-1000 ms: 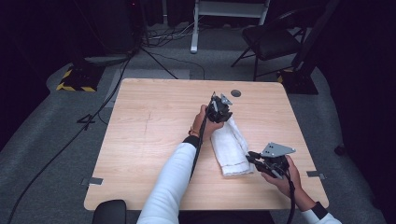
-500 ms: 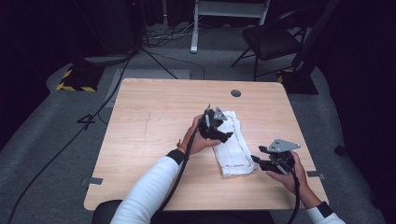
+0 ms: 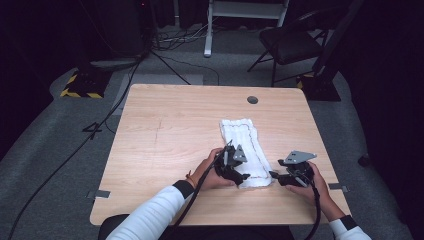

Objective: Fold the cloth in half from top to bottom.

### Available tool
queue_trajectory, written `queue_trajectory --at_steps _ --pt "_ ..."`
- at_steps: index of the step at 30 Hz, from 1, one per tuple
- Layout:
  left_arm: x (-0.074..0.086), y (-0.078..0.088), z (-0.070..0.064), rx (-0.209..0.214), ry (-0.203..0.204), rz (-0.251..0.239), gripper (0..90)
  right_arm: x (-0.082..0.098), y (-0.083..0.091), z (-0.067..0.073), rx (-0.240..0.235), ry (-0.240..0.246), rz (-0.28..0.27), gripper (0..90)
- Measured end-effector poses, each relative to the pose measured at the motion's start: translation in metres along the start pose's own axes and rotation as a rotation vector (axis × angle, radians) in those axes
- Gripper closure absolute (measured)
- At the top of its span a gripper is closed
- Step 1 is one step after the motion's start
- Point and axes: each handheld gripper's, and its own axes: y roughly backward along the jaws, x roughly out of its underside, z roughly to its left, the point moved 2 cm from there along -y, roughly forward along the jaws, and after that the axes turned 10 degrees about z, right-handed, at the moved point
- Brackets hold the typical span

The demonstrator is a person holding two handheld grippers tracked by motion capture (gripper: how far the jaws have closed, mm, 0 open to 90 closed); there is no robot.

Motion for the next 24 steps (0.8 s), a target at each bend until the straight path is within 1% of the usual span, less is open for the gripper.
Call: queue_trajectory --at_steps 4,5,6,9,12,13,16,17,19,21,24 --pt "0.010 -0.006 -0.007 0.028 -0.043 0.056 26.2 0.001 -0.005 0.003 -0.021 0.014 0.015 41.1" --pt "0.013 -0.007 -0.008 0.032 -0.039 0.063 26.3 0.001 -0.006 0.004 -0.021 0.018 0.019 41.1" --pt "0.016 -0.006 -0.007 0.046 -0.029 0.059 26.5 0.001 -0.007 0.005 -0.028 0.025 0.019 41.1" --pt "0.022 -0.002 -0.006 0.053 -0.020 0.068 26.6 0.000 -0.008 0.009 -0.039 0.039 0.021 41.5" --pt "0.029 0.001 -0.006 0.062 0.000 0.064 26.6 -0.001 -0.009 0.015 -0.056 0.042 0.016 42.3" --pt "0.032 0.003 -0.007 0.061 -0.003 0.063 26.6 -0.001 -0.010 0.018 -0.062 0.043 0.016 42.4" --pt "0.041 0.007 -0.010 0.067 0.014 0.052 26.6 -0.003 -0.009 0.028 -0.070 0.069 0.016 42.3" --pt "0.045 0.009 -0.011 0.068 0.024 0.049 26.6 -0.003 -0.009 0.030 -0.073 0.072 0.016 42.2" --pt "0.051 0.013 -0.012 0.074 0.031 0.046 26.7 -0.004 -0.010 0.036 -0.090 0.076 0.011 41.7" --pt "0.057 0.016 -0.012 0.079 0.041 0.036 26.6 -0.004 -0.009 0.042 -0.079 0.087 0.000 40.1" --pt "0.064 0.025 -0.010 0.070 0.047 0.018 26.4 -0.007 -0.006 0.046 -0.071 0.115 -0.019 39.6"
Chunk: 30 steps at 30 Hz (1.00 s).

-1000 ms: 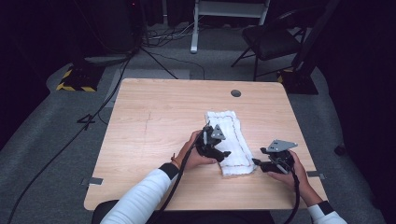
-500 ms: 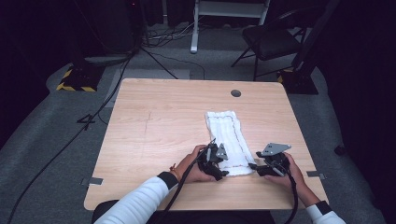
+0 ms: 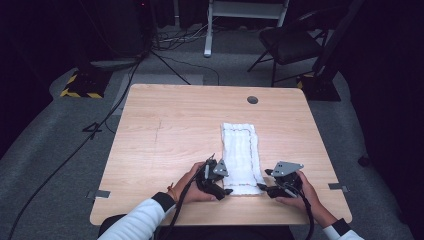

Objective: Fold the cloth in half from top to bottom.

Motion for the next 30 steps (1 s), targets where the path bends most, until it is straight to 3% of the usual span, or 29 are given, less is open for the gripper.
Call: queue_trajectory --at_steps 3,6,8,9,10,15,17,24,30 --pt "0.004 0.012 0.006 -0.021 0.023 -0.027 24.9 -0.004 0.008 -0.006 0.010 -0.018 -0.039 39.2" --pt "0.005 0.022 0.019 -0.052 0.065 -0.057 24.5 -0.012 0.015 -0.022 0.025 -0.050 -0.073 40.4" --pt "0.002 0.026 0.029 -0.093 0.080 -0.055 24.5 -0.018 0.017 -0.033 0.028 -0.078 -0.094 40.8" --pt "0.000 0.027 0.036 -0.142 0.081 -0.051 24.5 -0.021 0.017 -0.037 0.031 -0.085 -0.097 40.8" --pt "-0.001 0.027 0.041 -0.164 0.073 -0.047 24.8 -0.026 0.015 -0.045 0.047 -0.096 -0.097 40.8" --pt "-0.011 0.025 0.068 -0.223 0.098 -0.055 24.8 -0.041 0.006 -0.068 0.065 -0.140 -0.098 40.7" --pt "-0.017 0.024 0.080 -0.214 0.134 -0.073 24.9 -0.048 0.000 -0.078 0.060 -0.165 -0.102 40.7" --pt "-0.039 0.015 0.106 -0.252 0.173 -0.082 24.8 -0.073 -0.023 -0.100 0.100 -0.170 -0.081 42.4" --pt "-0.059 0.002 0.135 -0.253 0.266 -0.095 24.5 -0.092 -0.042 -0.116 0.123 -0.194 -0.063 43.5"
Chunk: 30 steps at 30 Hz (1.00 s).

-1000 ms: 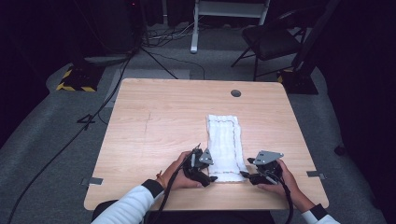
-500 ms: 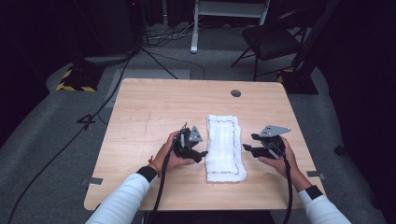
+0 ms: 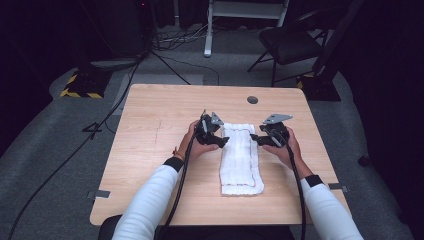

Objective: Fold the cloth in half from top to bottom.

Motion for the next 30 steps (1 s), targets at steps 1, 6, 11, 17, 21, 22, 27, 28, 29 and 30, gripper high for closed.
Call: queue_trajectory --at_steps 1,6,11,17,21,22,27,28,29,30 --pt "-0.004 -0.003 0.002 0.005 0.013 0.003 24.4 -0.003 -0.004 -0.002 0.003 -0.006 0.006 43.5" --pt "-0.014 -0.021 0.011 0.001 0.064 0.021 24.2 -0.015 -0.020 -0.009 0.009 -0.032 0.021 43.7" --pt "-0.012 -0.038 0.017 0.001 0.108 0.068 24.1 -0.019 -0.033 -0.015 -0.007 -0.075 0.041 42.8" --pt "-0.005 -0.047 0.022 0.039 0.148 0.083 26.7 -0.019 -0.048 -0.016 -0.022 -0.098 0.071 41.8" --pt "-0.005 -0.046 0.022 0.042 0.129 0.090 29.3 -0.018 -0.058 -0.017 -0.040 -0.126 0.092 40.7" --pt "-0.005 -0.046 0.023 0.049 0.116 0.088 31.8 -0.018 -0.059 -0.017 -0.046 -0.132 0.099 40.1" --pt "-0.006 -0.044 0.022 0.100 0.093 0.087 48.4 -0.018 -0.062 -0.017 -0.061 -0.142 0.096 43.1" --pt "-0.006 -0.044 0.022 0.110 0.093 0.087 54.3 -0.018 -0.061 -0.017 -0.066 -0.143 0.097 45.3" --pt "-0.006 -0.045 0.022 0.114 0.090 0.085 57.6 -0.019 -0.061 -0.016 -0.069 -0.145 0.099 49.7" --pt "-0.007 -0.045 0.022 0.125 0.090 0.082 60.6 -0.019 -0.061 -0.015 -0.078 -0.135 0.098 53.5"
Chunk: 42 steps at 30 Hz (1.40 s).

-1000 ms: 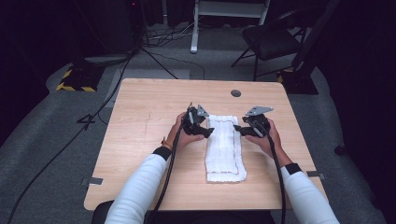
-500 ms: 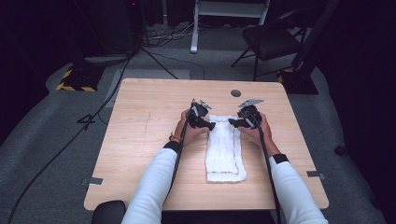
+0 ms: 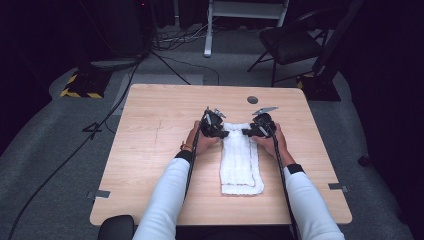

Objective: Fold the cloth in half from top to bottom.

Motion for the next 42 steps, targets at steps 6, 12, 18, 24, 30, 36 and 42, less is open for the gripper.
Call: queue_trajectory --at_steps 6,12,18,24,30,36,42 --pt "-0.002 -0.001 0.001 0.044 -0.002 0.008 75.7 0.000 0.000 0.006 -0.037 -0.001 -0.011 75.7" --pt "-0.007 -0.001 0.001 -0.021 0.003 -0.013 80.3 -0.002 0.004 0.008 -0.011 0.015 -0.039 81.4" --pt "-0.015 0.009 0.001 -0.070 -0.010 -0.055 81.0 -0.007 0.016 0.007 0.012 0.024 -0.094 82.0" --pt "-0.018 0.013 -0.004 -0.123 -0.066 -0.032 81.3 -0.012 0.020 0.012 0.055 0.063 -0.102 81.7" --pt "-0.014 0.018 -0.005 -0.108 -0.076 -0.069 81.4 -0.012 0.022 0.016 0.068 0.091 -0.106 82.0" --pt "-0.008 0.039 -0.014 -0.066 -0.120 -0.128 81.5 -0.008 0.043 0.019 0.028 0.116 -0.165 82.0" --pt "-0.003 0.055 -0.028 -0.047 -0.188 -0.149 81.5 -0.001 0.060 0.026 0.006 0.148 -0.196 82.1"
